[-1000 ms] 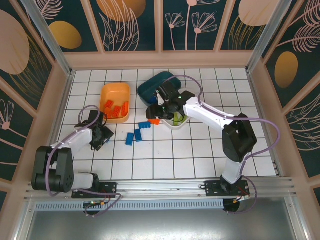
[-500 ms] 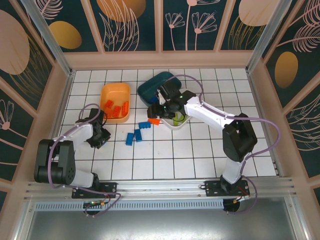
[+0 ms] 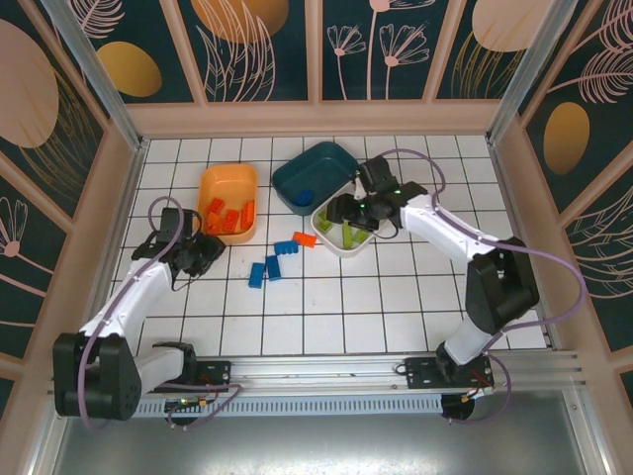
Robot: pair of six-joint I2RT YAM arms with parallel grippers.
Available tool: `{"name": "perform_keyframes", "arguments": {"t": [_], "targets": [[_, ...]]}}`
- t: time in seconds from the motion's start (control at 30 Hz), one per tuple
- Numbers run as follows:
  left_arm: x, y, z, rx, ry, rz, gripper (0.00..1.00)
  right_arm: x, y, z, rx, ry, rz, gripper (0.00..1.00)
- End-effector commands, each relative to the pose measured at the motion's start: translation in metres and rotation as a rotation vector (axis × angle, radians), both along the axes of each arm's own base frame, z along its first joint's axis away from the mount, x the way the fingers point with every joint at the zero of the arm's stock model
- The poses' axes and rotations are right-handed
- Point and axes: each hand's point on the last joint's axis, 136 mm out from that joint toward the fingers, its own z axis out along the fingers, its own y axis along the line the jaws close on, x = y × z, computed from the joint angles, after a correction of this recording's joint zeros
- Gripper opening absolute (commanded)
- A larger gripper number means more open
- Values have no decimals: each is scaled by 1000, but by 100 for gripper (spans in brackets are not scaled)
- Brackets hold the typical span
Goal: Sort the legos into containers by color
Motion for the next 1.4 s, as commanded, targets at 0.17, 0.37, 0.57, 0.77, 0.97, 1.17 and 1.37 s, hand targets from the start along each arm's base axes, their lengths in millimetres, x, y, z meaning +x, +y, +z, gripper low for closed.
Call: {"name": "perform_keyframes", "arguments": {"t": [0.17, 0.37, 0.57, 0.77, 0.97, 1.17, 1.37], "targets": [[95, -61, 110, -233, -278, -128, 30, -8, -18, 11, 115, 1, -66, 59], [178, -119, 119, -229, -291, -251, 30, -20, -32, 15, 110, 5, -109, 59], [229, -169, 86, -229, -241, -349, 29, -29, -46, 11, 106, 21, -173, 59], [249, -207, 56, -224, -193, -411, 33, -30, -62, 0, 104, 48, -243, 59], [248, -225, 16, -218, -111, -432, 40, -34, -75, -7, 101, 61, -290, 59], [231, -222, -12, -206, -40, -420, 54, -39, -109, -25, 48, 82, -407, 60], [211, -215, -29, -179, 14, -428, 64, -39, -130, -50, 101, 137, -470, 59]]}}
